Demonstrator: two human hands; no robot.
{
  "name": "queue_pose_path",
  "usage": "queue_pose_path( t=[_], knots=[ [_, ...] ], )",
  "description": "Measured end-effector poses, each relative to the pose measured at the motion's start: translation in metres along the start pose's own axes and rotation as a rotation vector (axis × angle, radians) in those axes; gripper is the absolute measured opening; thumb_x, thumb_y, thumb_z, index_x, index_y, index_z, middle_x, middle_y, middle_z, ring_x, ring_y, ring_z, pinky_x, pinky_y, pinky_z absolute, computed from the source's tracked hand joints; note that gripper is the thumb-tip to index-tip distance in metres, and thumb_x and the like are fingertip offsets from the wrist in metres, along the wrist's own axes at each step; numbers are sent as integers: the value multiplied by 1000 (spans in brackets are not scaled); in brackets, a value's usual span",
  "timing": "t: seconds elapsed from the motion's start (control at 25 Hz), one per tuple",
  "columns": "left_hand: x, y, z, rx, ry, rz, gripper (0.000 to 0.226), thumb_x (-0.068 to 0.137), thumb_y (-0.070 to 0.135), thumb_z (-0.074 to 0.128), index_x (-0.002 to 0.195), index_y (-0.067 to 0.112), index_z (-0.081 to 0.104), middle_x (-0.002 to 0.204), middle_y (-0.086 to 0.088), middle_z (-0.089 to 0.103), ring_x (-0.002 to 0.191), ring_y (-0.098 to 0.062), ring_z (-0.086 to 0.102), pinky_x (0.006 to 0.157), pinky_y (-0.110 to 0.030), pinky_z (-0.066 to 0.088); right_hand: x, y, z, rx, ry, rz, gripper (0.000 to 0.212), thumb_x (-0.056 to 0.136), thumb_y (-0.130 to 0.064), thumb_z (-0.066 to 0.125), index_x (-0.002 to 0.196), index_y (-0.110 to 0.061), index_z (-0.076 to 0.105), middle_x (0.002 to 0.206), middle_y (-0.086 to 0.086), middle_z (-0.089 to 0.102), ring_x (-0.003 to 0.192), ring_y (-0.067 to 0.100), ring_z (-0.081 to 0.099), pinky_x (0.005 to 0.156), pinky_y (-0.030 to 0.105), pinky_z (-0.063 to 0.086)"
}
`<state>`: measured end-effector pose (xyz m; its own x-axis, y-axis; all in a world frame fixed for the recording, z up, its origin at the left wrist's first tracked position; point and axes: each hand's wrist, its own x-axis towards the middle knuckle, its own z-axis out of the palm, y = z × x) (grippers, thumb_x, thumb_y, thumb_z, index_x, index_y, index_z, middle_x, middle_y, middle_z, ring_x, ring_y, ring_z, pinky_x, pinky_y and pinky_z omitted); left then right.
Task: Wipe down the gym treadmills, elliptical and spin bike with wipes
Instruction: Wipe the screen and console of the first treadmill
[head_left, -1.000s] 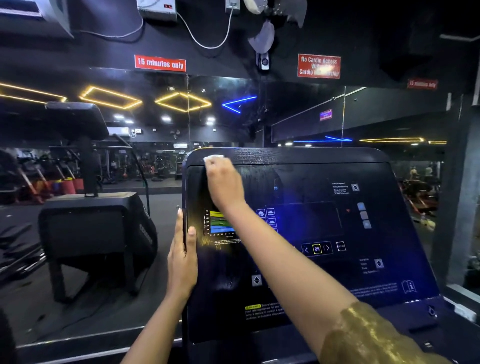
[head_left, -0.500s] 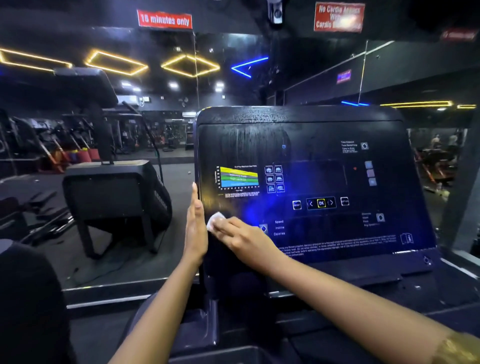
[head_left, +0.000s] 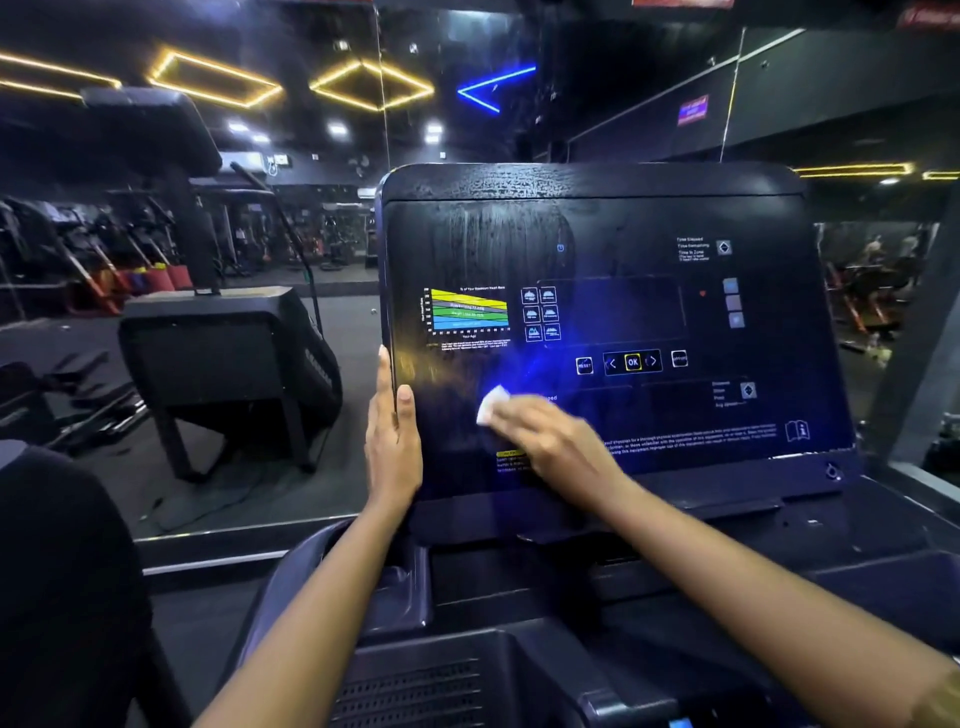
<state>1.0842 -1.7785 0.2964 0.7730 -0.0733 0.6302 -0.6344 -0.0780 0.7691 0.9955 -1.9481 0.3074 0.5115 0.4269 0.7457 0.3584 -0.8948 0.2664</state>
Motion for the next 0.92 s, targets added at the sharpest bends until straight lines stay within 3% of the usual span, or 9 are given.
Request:
queue_pose_path(
  t=[0.12,0.24,0.36,0.48,0.64,0.72,0.8,0.92],
  knots=[
    [0,-3,1,25,5,9,80,76,85,13,145,45,12,131,36,20,113,30,19,99,-9,19,14,13,-2,-110,46,96,43,77,1,37,106,-7,68,103,7,66,86,18,48,32,27,45],
    [1,-3,1,49,8,1,68,85,72,19,146,43,12,139,27,25,121,12,25,102,-17,21,-22,-3,13,-140,7,-12,40,81,1,40,111,-8,65,105,7,65,76,21,54,40,28,49],
    [0,-3,2,72,22,-17,53,97,48,25,148,38,13,150,3,33,129,-5,33,102,-21,22,-54,-23,16,-89,-45,-92,37,84,-7,43,116,-10,60,112,4,62,82,16,51,45,25,49],
    [0,-3,3,99,32,-16,49,102,35,29,149,35,14,151,-3,33,134,-16,34,99,-20,23,-43,-44,25,-51,-61,-74,38,82,-10,44,118,-12,57,111,3,59,85,15,52,41,22,47],
    [-1,0,1,106,3,-14,52,102,33,32,150,32,12,151,-8,30,135,-18,33,98,-17,22,-26,-74,40,-117,-57,-65,35,84,-9,42,111,-10,66,105,4,65,78,15,59,43,21,47],
    [-10,3,-1,146,0,-23,56,100,40,35,150,31,11,154,-11,19,140,-20,25,104,-20,18,-29,-75,37,-135,-67,-74,36,84,-7,40,108,-9,67,101,3,66,79,15,61,48,22,50],
    [-30,5,-1,326,28,110,60,96,47,32,150,27,14,156,-11,11,144,-24,12,114,-32,10,-39,-68,30,-131,-85,-86,35,84,-8,40,104,-8,69,100,3,67,82,16,63,51,24,51],
    [-55,-1,6,639,-63,456,58,95,42,33,149,22,23,155,-8,20,145,-25,10,117,-39,-1,-62,-45,12,-96,-116,-33,35,84,-10,41,105,-7,69,106,4,67,86,18,65,48,25,52]
  ],
)
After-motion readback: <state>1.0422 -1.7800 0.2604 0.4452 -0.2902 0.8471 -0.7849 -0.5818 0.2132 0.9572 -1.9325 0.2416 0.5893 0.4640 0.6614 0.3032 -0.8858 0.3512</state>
